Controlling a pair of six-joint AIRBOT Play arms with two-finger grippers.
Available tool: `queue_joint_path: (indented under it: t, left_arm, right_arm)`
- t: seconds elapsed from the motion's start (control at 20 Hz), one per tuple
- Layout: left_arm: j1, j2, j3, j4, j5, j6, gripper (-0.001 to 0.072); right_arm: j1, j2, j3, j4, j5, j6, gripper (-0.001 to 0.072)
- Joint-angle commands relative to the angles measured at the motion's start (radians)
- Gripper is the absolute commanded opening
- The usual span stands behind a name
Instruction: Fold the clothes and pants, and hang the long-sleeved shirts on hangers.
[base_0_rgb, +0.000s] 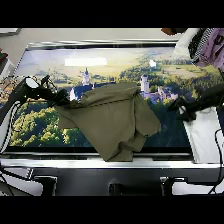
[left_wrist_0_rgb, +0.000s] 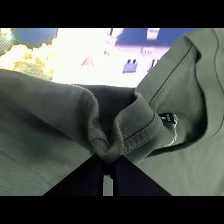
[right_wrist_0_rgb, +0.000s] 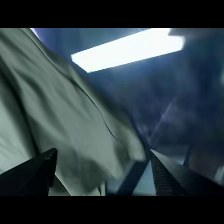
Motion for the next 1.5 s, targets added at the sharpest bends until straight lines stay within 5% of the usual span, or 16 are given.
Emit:
queue_joint_path:
  t: [0.0,0.3,0.35,0.5,0.55,0.85,1.2,1.4,1.45]
  left_arm:
    - [0.000,-0.001,0.001,0.000,-0.013,0.000,0.0019]
    - [0.000,-0.001,0.001,0.000,-0.030,0.000,0.0019]
    - [0.000,-0.001,0.001,0.000,-0.032,0.000,0.0019]
    - [0.000,-0.001,0.001,0.000,-0.041,0.000,0.0019]
    - [0.000,0.000,0.002,0.000,-0.050,0.000,0.0019]
    - [0.000,-0.001,0.001,0.000,-0.169,0.000,0.0019]
    - [0.000,-0.008,0.001,0.000,-0.184,-0.004,0.0019]
    - [0.000,-0.008,0.001,0.000,-0.184,-0.003,0.0019]
    - [0.000,-0.008,0.001,0.001,-0.184,-0.003,0.0019]
  right_arm:
    - [-0.013,0.024,-0.226,0.088,0.087,-0.065,0.0671]
    - [0.124,0.024,-0.329,0.078,0.280,-0.083,0.0665]
    - [0.151,0.024,-0.329,0.073,0.309,-0.065,0.0613]
    - [0.185,0.032,-0.320,0.105,0.340,-0.048,0.0053]
    - [0.178,0.047,-0.299,0.112,0.347,-0.032,0.0032]
    - [0.155,-0.034,0.227,-0.146,0.441,0.272,0.0031]
    - [0.169,-0.359,0.523,0.026,0.450,0.374,0.0056]
    - [0.126,-0.309,0.523,0.025,0.307,0.258,0.0413]
    - [0.095,-0.273,0.523,0.026,0.254,0.216,0.0554]
